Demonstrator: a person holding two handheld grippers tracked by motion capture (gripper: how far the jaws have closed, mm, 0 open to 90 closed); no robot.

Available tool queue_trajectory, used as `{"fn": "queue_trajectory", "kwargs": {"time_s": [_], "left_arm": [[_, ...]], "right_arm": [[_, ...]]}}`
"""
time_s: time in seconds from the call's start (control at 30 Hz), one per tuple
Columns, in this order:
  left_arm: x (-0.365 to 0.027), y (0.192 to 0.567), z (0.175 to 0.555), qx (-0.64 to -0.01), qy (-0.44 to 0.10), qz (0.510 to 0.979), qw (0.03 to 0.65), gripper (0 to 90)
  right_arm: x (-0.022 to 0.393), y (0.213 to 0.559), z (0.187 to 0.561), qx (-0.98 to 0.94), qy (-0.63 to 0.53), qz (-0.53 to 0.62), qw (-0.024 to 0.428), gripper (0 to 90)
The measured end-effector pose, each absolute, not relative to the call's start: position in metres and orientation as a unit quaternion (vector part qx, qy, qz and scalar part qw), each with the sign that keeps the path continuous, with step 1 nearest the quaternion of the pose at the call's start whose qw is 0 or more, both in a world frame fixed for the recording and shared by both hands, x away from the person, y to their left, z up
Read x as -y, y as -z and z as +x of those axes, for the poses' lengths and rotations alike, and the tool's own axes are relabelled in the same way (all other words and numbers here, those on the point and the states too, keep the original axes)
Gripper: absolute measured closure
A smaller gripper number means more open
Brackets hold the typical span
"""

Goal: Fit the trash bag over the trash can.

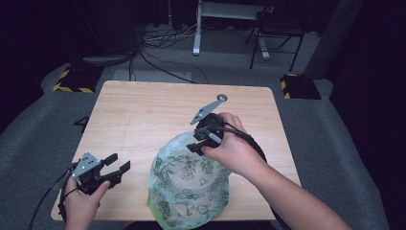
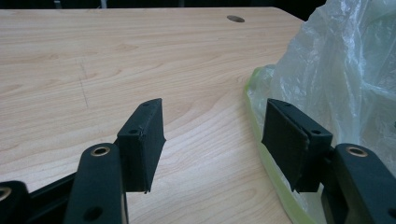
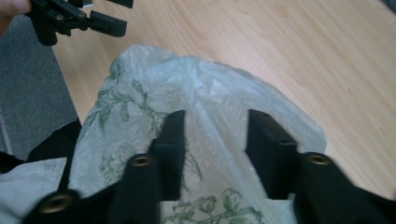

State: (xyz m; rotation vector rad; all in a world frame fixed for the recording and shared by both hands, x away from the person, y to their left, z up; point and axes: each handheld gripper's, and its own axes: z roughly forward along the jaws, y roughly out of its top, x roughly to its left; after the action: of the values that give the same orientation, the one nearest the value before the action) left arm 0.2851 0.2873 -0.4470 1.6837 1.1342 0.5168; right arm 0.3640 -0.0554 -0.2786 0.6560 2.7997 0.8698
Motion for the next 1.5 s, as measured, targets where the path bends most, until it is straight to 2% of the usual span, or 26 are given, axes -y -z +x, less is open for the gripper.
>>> {"fn": "queue_trajectory", "kwargs": {"time_s": [0.1,0.13,0.47,0.93,1.5], "left_arm": [[-0.287,0.447,0.285,-0.469,-0.212,0.696,0.500,39.2],[-0.287,0.448,0.285,-0.469,-0.212,0.696,0.500,39.3],[-0.286,0.448,0.286,-0.469,-0.207,0.696,0.503,40.2],[-0.288,0.447,0.285,-0.469,-0.206,0.694,0.505,40.6],[-0.288,0.448,0.285,-0.471,-0.205,0.694,0.504,41.1]], "right_arm": [[0.054,0.276,0.362,-0.933,-0.278,0.223,0.055,87.4],[0.054,0.276,0.362,-0.933,-0.275,0.225,0.051,90.0],[0.044,0.275,0.362,-0.939,-0.242,0.242,0.031,90.0],[0.026,0.293,0.373,-0.938,-0.250,0.239,0.025,90.0],[0.006,0.348,0.388,-0.942,-0.220,0.254,-0.001,90.0]]}}
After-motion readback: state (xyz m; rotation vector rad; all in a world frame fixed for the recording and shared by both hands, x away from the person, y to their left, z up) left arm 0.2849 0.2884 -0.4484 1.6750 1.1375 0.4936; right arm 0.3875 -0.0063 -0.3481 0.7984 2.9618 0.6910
